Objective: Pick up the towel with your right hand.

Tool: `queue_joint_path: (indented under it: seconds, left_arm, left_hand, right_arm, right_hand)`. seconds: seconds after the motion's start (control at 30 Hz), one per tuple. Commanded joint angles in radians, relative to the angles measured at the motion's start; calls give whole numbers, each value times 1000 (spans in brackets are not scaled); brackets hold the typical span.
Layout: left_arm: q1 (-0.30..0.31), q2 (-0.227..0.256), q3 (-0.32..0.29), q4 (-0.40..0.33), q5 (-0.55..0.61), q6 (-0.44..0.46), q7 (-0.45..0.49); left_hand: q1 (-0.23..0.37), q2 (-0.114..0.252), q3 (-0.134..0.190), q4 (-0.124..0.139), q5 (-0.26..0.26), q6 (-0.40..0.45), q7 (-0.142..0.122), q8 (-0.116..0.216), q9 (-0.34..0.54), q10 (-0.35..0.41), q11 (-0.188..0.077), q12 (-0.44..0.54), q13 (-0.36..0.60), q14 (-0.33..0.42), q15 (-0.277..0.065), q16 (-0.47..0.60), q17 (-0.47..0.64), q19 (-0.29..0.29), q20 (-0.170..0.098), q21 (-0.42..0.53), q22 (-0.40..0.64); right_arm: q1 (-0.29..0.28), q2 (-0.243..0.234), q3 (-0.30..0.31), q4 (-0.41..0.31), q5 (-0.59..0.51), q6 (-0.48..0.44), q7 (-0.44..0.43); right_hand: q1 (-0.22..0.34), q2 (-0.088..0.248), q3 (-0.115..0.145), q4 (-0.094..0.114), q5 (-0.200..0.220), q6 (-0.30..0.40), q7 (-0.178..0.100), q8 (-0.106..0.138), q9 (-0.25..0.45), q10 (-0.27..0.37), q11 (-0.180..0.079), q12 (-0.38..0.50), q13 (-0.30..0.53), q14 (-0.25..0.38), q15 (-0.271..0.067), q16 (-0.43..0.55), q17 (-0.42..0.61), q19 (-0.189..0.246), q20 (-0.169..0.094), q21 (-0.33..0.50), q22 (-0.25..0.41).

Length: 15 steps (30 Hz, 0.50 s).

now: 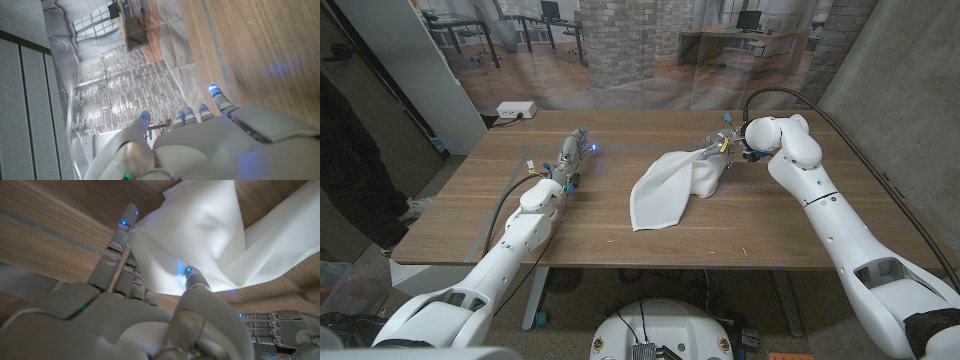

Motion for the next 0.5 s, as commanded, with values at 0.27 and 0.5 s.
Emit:
queue_joint_path:
  seconds: [0.27,0.5]
  left_arm:
    - [-11,-10,-2,17,6,-4,1]
    - [-18,-15,-2,29,9,-6,0]
  left_hand:
    - [-9,69,3,-2,-3,-3,-9,-1,3,-3,2,0,1,-4,2,0,2,-30,4,-3,3]
    - [-9,68,3,-2,-3,-3,-11,0,3,-4,2,-1,1,-5,2,0,2,-29,4,-4,4]
  right_arm:
    - [33,9,-32,37,-40,-20,11]
    - [35,13,-35,45,-53,-16,-5]
  right_hand:
    - [366,36,60,-53,14,383,7,95,6,301,26,102,44,167,-118,179,224,41,-138,102,45]
    - [677,60,108,-54,10,707,38,158,17,433,22,203,95,169,-154,186,334,-58,-182,172,79]
